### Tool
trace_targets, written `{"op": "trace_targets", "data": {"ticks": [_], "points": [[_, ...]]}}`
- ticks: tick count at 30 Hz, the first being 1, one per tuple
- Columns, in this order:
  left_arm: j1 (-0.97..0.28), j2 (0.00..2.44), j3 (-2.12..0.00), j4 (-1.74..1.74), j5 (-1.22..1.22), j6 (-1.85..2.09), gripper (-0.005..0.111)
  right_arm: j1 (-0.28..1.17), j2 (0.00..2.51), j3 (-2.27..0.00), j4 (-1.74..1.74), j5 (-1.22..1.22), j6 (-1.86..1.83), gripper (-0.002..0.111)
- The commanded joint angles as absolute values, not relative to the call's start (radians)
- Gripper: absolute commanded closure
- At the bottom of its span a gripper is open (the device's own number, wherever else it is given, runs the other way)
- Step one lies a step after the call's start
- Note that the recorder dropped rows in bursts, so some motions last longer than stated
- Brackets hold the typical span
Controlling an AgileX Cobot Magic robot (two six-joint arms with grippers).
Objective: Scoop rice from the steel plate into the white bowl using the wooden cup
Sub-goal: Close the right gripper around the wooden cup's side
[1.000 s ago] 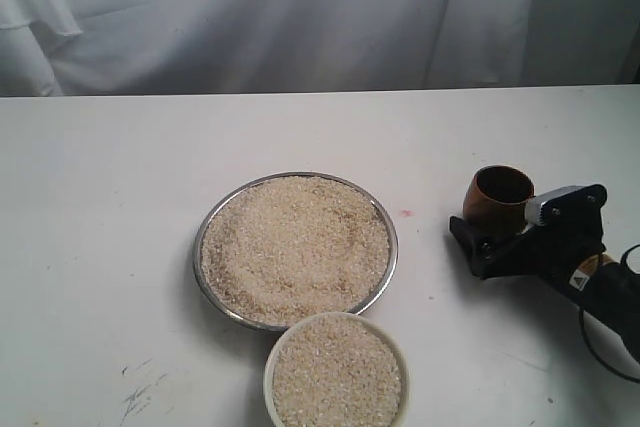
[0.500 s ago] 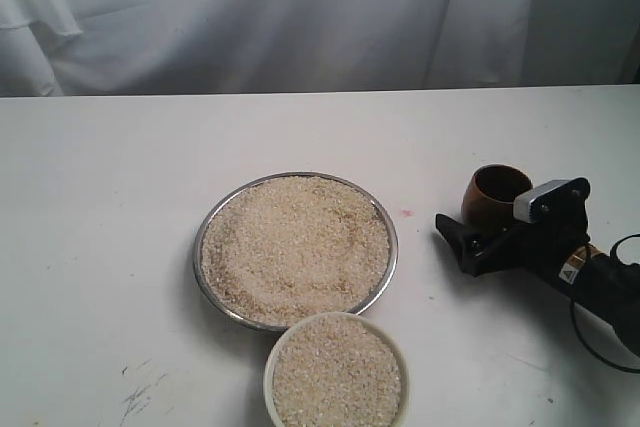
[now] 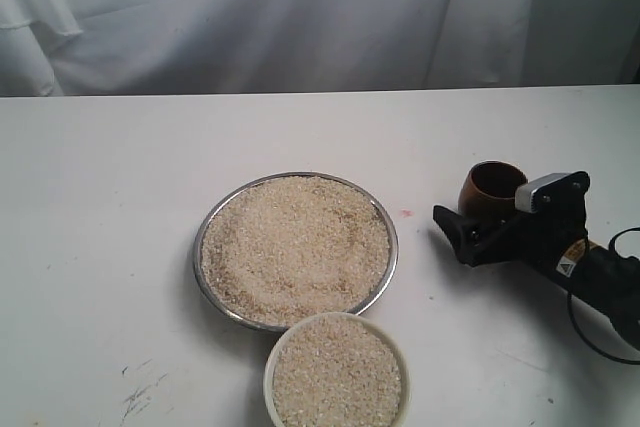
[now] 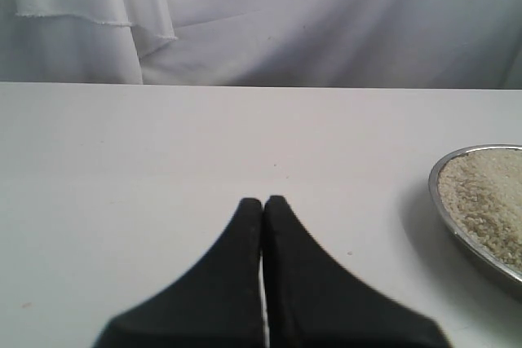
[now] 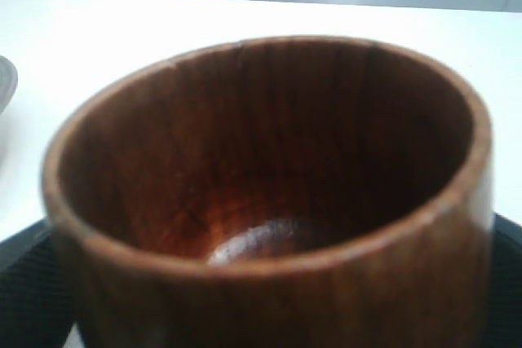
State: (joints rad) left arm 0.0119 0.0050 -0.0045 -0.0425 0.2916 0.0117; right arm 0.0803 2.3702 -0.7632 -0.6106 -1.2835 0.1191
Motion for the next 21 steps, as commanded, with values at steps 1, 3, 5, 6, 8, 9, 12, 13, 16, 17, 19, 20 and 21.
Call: {"op": "trace_targets", "data": {"ticks": [1,3,5,6,8,9,12,13,16,17,19,20,21], "points": [[0.01,0.0,0.0,-0.043,0.285,0.009,0.107,0.083,2.39,-0.778,-0.64,-1.221,0.169,0.003],[0.01,0.0,0.0,-0.043,0.285,0.009,0.107,0.087,2.39,-0.786,-0.639,-1.221,0.171,0.003],[0.01,0.0,0.0,-0.043,0.285,0.009,0.107,0.087,2.39,-0.79,-0.639,-1.221,0.171,0.003],[0.01,0.0,0.0,-0.043,0.285,0.009,0.107,0.087,2.39,-0.792,-0.639,-1.221,0.171,0.003],[0.01,0.0,0.0,-0.043,0.285,0.009,0.107,0.087,2.39,-0.796,-0.639,-1.221,0.171,0.003],[0.01,0.0,0.0,-0.043,0.285,0.009,0.107,0.087,2.39,-0.796,-0.639,-1.221,0.176,0.003],[0.01,0.0,0.0,-0.043,0.285,0.009,0.107,0.087,2.39,-0.796,-0.639,-1.221,0.184,0.004],[0.01,0.0,0.0,-0.043,0.285,0.009,0.107,0.087,2.39,-0.796,-0.639,-1.221,0.184,0.005],[0.01,0.0,0.0,-0.043,0.285,0.009,0.107,0.087,2.39,-0.796,-0.639,-1.221,0.184,0.008],[0.01,0.0,0.0,-0.043,0.285,0.009,0.107,0.087,2.39,-0.796,-0.639,-1.221,0.184,0.009],[0.01,0.0,0.0,-0.043,0.285,0.009,0.107,0.087,2.39,-0.796,-0.639,-1.221,0.184,0.011],[0.01,0.0,0.0,-0.043,0.285,0.009,0.107,0.087,2.39,-0.796,-0.637,-1.221,0.184,0.011],[0.01,0.0,0.0,-0.043,0.285,0.009,0.107,0.087,2.39,-0.796,-0.637,-1.221,0.184,0.011]]}}
